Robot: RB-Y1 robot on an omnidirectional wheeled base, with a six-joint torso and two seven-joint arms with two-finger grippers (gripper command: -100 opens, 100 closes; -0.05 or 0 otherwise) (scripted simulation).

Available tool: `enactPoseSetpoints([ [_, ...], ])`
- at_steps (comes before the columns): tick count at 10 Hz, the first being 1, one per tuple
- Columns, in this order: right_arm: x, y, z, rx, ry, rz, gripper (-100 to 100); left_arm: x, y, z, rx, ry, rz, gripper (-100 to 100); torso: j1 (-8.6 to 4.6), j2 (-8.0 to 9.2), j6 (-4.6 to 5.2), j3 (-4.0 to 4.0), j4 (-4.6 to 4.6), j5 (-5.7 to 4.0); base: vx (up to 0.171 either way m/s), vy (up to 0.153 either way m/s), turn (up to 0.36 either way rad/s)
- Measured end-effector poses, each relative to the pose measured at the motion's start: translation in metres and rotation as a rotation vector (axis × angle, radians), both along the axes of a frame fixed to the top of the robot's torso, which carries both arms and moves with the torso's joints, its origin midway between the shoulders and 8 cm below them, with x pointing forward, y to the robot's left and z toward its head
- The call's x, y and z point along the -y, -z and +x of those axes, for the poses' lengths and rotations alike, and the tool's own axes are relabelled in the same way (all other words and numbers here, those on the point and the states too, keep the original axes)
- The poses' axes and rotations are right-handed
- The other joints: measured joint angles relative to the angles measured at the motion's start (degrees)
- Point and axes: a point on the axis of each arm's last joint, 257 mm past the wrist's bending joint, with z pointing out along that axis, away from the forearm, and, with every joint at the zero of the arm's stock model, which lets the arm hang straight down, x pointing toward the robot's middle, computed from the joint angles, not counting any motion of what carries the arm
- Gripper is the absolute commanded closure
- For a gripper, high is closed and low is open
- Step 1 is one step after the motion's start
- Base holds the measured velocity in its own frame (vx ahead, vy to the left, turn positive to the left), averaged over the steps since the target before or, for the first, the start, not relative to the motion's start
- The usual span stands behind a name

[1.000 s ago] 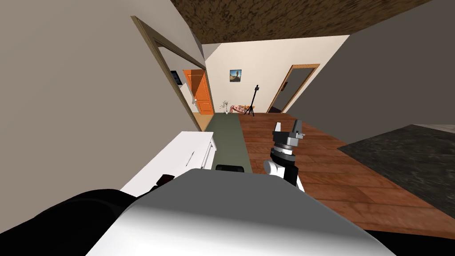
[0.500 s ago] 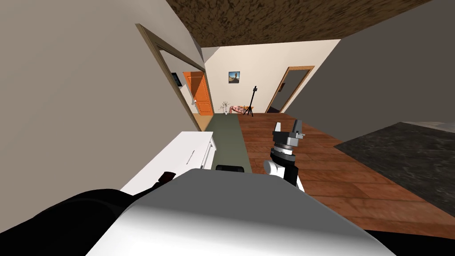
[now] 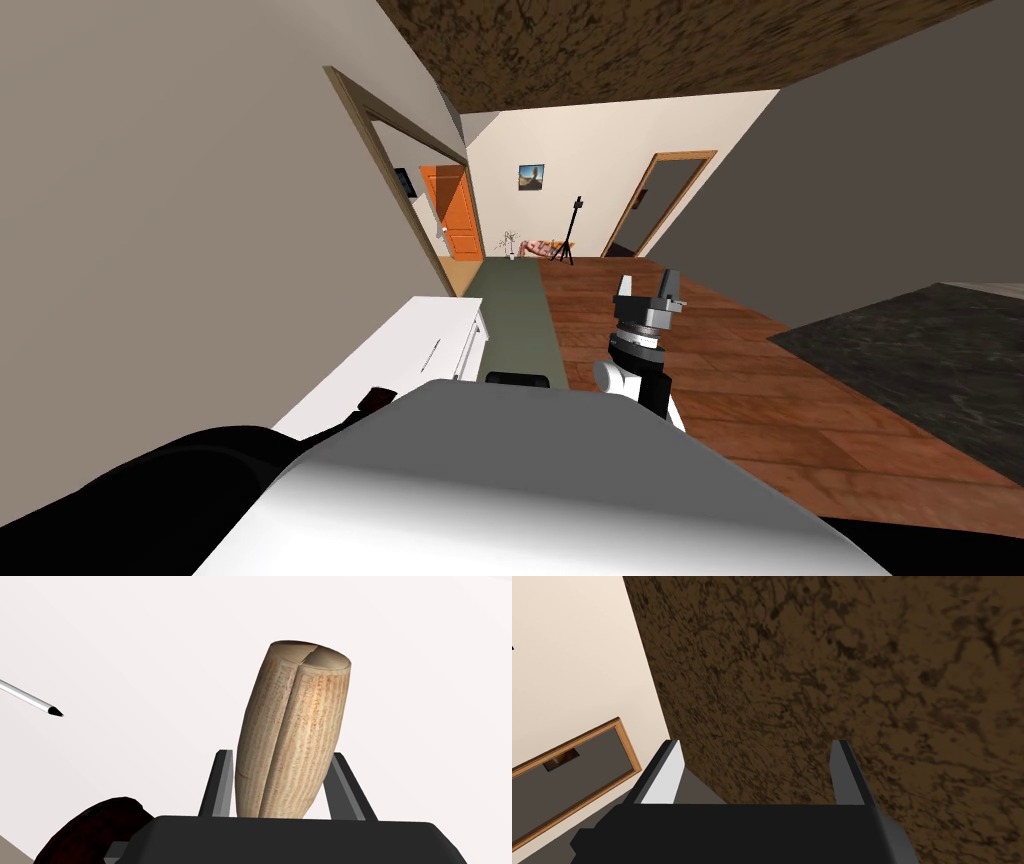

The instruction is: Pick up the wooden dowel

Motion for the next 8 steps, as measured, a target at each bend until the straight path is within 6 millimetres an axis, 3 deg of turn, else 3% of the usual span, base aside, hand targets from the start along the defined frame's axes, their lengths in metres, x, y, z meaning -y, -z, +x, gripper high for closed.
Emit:
enactPoseSetpoints([
  [7, 0.0, 0.0, 0.0, 0.0, 0.0, 0.0, 0, 0.017, -0.018, -0.068, -0.004, 0.063, 0.001, 100, -0.05, -0.05, 0.08, -0.05, -0.03, -0.05, 0.128, 0.025, 0.082],
  [8, 0.0, 0.0, 0.0, 0.0, 0.0, 0.0, 0, 0.018, -0.019, -0.069, -0.002, 0.066, 0.001, 0, -0.05, 0.15, 0.14, 0.06, 0.02, -0.03, 0.011, 0.001, -0.007],
])
